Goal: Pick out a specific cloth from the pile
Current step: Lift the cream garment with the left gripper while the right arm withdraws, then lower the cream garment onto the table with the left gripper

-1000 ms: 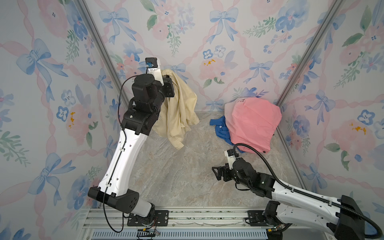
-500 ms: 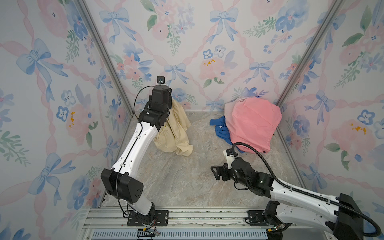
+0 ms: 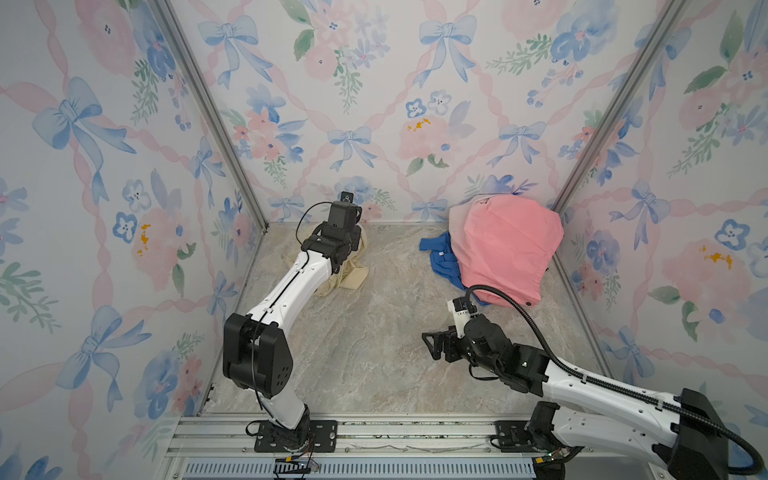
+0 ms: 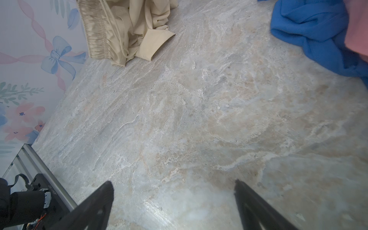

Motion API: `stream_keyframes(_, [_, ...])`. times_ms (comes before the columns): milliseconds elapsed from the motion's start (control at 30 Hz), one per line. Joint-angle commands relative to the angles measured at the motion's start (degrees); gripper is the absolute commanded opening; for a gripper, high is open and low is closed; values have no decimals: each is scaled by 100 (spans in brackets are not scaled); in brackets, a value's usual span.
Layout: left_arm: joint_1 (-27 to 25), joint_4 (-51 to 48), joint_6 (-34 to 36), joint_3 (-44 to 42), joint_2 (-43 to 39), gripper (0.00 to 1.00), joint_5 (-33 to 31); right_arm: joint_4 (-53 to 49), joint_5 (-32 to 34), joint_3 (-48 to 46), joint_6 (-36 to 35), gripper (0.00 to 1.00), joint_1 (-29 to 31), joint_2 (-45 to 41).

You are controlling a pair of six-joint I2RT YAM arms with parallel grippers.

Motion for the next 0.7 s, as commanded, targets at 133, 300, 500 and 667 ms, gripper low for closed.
stream_keyframes(133, [136, 163, -465, -158, 380, 0, 1813, -59, 58, -37, 0, 97, 63, -110])
stream_keyframes(300, [835, 308, -987, -264, 390, 0, 2688, -24, 42, -120, 15, 97, 69, -100])
stream_keyframes(500, [1997, 780, -1657, -476, 440, 0, 4069, 77, 27, -180, 33, 97, 60, -44])
stream_keyframes(667, [2531, 774, -1747, -474, 900, 0, 3910, 140, -13, -112, 41, 97, 68, 109])
